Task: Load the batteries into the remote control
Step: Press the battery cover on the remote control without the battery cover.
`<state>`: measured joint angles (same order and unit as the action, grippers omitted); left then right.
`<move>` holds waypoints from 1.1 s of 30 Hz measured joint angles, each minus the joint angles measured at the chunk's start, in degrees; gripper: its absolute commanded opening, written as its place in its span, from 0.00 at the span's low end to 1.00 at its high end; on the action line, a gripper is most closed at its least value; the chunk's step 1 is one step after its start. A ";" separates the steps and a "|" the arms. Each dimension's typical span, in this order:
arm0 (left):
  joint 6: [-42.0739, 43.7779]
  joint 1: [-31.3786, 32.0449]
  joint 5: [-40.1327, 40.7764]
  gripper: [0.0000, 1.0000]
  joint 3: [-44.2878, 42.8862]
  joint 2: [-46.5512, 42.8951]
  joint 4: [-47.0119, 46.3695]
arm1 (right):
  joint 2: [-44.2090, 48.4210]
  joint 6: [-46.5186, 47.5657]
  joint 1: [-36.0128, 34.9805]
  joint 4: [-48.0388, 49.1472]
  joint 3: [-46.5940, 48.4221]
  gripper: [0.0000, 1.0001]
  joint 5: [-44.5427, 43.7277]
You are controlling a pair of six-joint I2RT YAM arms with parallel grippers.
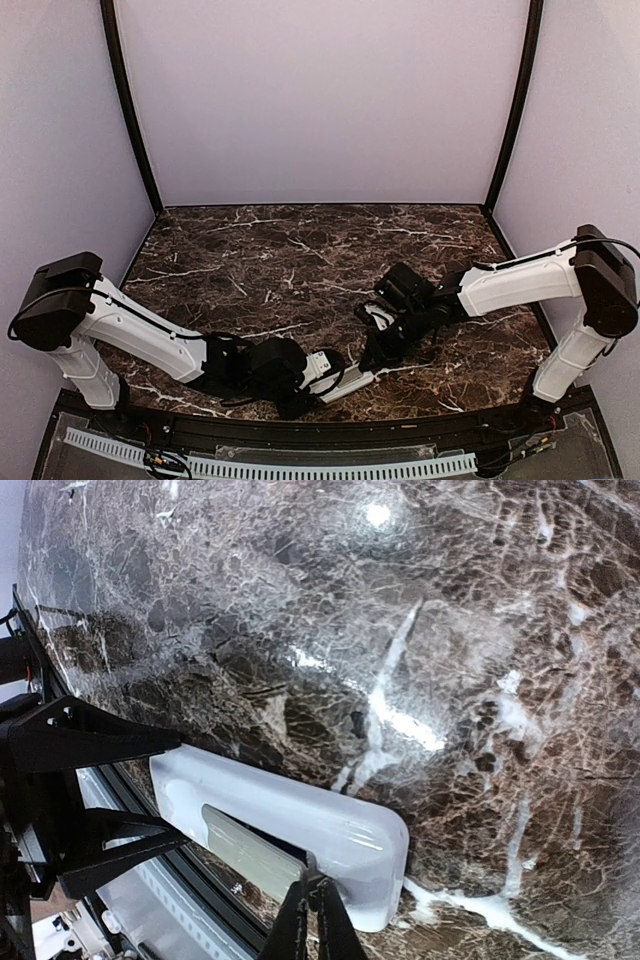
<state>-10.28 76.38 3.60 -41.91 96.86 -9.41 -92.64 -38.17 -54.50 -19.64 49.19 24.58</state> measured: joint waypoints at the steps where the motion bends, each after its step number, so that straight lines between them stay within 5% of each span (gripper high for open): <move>1: 0.00 0.00 0.00 0.42 0.00 0.02 0.00 | -0.02 -0.13 -0.02 0.17 -0.02 0.03 0.17; 20: -0.02 0.00 0.00 0.42 -0.07 0.07 0.15 | -0.28 -4.59 -3.23 1.46 -0.28 0.01 -5.33; 33: -0.28 0.00 0.09 0.52 -0.04 -0.07 0.11 | -3.13 -0.33 -7.69 -13.25 10.10 0.18 -15.19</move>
<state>-10.57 76.38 3.68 -41.95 96.79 -9.30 -95.77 -38.50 -62.19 -32.88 59.29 9.39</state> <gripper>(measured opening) 0.502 0.158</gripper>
